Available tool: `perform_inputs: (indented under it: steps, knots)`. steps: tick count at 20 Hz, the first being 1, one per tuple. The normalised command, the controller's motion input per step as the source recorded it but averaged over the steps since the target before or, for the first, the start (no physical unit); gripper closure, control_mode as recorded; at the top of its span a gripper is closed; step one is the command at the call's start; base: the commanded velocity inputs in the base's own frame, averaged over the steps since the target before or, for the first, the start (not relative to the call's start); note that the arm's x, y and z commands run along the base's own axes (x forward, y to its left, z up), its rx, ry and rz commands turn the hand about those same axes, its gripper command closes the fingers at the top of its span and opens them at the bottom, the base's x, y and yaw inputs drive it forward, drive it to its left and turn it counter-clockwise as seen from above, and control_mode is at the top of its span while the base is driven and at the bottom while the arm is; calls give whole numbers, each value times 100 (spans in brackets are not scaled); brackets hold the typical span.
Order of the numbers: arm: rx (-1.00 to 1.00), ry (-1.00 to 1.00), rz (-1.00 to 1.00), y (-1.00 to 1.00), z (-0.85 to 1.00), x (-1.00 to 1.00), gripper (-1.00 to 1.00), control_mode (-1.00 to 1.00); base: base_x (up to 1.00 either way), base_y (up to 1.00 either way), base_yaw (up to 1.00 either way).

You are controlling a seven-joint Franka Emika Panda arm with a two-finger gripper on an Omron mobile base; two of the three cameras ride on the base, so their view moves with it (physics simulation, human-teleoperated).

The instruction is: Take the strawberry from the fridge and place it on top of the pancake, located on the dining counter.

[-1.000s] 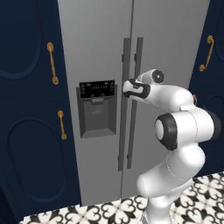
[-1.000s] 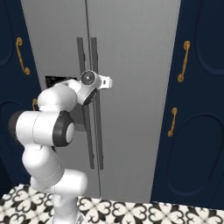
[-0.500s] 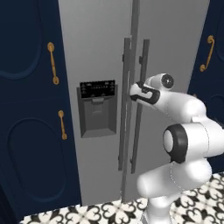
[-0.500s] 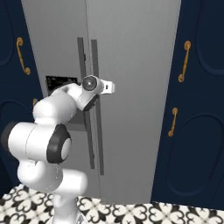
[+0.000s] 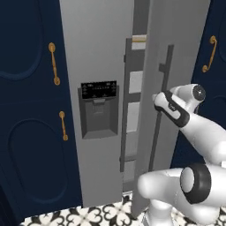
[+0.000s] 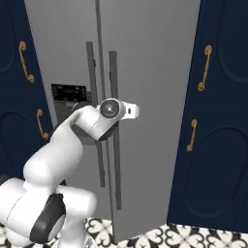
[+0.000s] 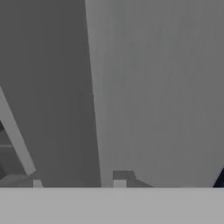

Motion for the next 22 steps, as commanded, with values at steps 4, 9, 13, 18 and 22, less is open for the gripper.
perform_inputs:
  steps: [4, 9, 13, 18, 22]
  knots:
    - [1, 8, 7, -100, -7, -75, 100, -100, 0, 0, 0]
    - [11, 0, 26, -100, -17, -33, 100, -100, 0, 0, 0]
    - [15, 0, 35, -98, -16, 0, 100, -100, 0, 0, 0]
    - [16, 0, 17, -93, 0, -2, 100, -100, 0, 0, 0]
    - [18, 0, 19, -100, 0, -4, 100, -100, 0, 0, 0]
